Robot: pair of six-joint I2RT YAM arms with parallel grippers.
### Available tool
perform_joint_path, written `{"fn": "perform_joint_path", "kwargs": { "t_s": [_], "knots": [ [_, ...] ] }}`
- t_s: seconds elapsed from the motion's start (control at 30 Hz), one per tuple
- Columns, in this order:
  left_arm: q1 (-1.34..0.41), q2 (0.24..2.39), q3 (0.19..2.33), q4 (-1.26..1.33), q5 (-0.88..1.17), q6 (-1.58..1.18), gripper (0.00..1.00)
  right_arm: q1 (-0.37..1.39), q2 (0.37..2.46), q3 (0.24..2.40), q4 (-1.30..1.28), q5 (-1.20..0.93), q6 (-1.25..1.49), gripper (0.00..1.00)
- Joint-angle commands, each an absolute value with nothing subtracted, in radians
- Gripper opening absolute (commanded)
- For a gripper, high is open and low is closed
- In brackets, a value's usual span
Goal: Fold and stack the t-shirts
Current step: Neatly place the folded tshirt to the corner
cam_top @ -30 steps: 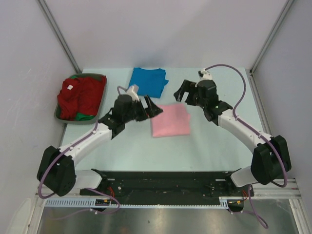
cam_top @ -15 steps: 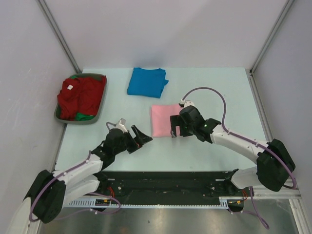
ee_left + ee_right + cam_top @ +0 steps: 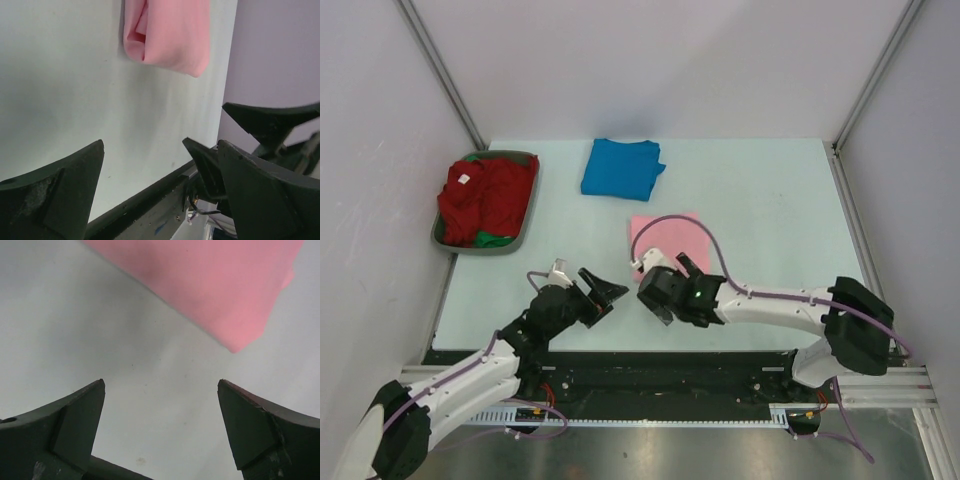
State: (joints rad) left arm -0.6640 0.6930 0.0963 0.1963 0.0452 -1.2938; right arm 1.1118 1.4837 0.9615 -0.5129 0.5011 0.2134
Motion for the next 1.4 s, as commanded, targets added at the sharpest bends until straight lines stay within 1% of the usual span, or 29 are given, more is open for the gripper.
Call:
{"fn": "perform_joint_path", "kwargs": {
  "t_s": [0.0, 0.13, 0.27, 0.3, 0.37, 0.5, 0.53, 0.6, 0.7, 0.87, 1.07, 1.37],
  "knots": [
    [-0.664, 0.712, 0.164, 0.129, 0.003, -1.273, 1.00, 1.248, 1.568, 1.009, -0.584, 0.803, 0.014, 0.99],
    [-0.660, 0.762, 0.222, 0.071, 0.041, -1.209, 1.00, 1.333, 1.660, 1.009, -0.543, 0.910, -0.130, 1.00],
    [-0.638, 0.819, 0.287, -0.041, 0.106, -1.135, 1.00, 1.342, 1.701, 0.999, -0.470, 0.969, -0.198, 1.00],
    [-0.638, 0.819, 0.287, -0.044, 0.112, -1.126, 1.00, 1.341, 1.704, 0.977, -0.436, 0.980, -0.251, 1.00],
    [-0.632, 0.795, 0.266, -0.051, 0.120, -1.124, 1.00, 1.335, 1.720, 0.959, -0.324, 0.997, -0.311, 1.00],
    [-0.585, 0.746, 0.235, -0.083, 0.149, -1.097, 1.00, 1.315, 1.752, 0.853, -0.070, 0.994, -0.522, 1.00],
    [-0.571, 0.742, 0.235, -0.098, 0.158, -1.085, 1.00, 1.309, 1.762, 0.838, 0.025, 0.971, -0.543, 1.00],
    [-0.517, 0.745, 0.242, -0.153, 0.187, -1.021, 1.00, 1.304, 1.775, 0.810, 0.087, 0.956, -0.567, 1.00],
    [-0.448, 0.788, 0.265, -0.206, 0.236, -0.925, 1.00, 1.304, 1.789, 0.789, 0.080, 0.946, -0.558, 1.00],
    [-0.414, 0.903, 0.354, -0.311, 0.209, -0.804, 1.00, 1.296, 1.792, 0.741, 0.083, 0.919, -0.540, 1.00],
    [-0.361, 1.024, 0.361, -0.214, 0.264, -0.793, 1.00, 1.264, 1.838, 0.739, 0.129, 0.865, -0.578, 0.98],
    [-0.247, 1.138, 0.364, -0.137, 0.330, -0.752, 1.00, 1.146, 1.873, 0.745, 0.218, 0.795, -0.637, 0.94]
  ]
}}
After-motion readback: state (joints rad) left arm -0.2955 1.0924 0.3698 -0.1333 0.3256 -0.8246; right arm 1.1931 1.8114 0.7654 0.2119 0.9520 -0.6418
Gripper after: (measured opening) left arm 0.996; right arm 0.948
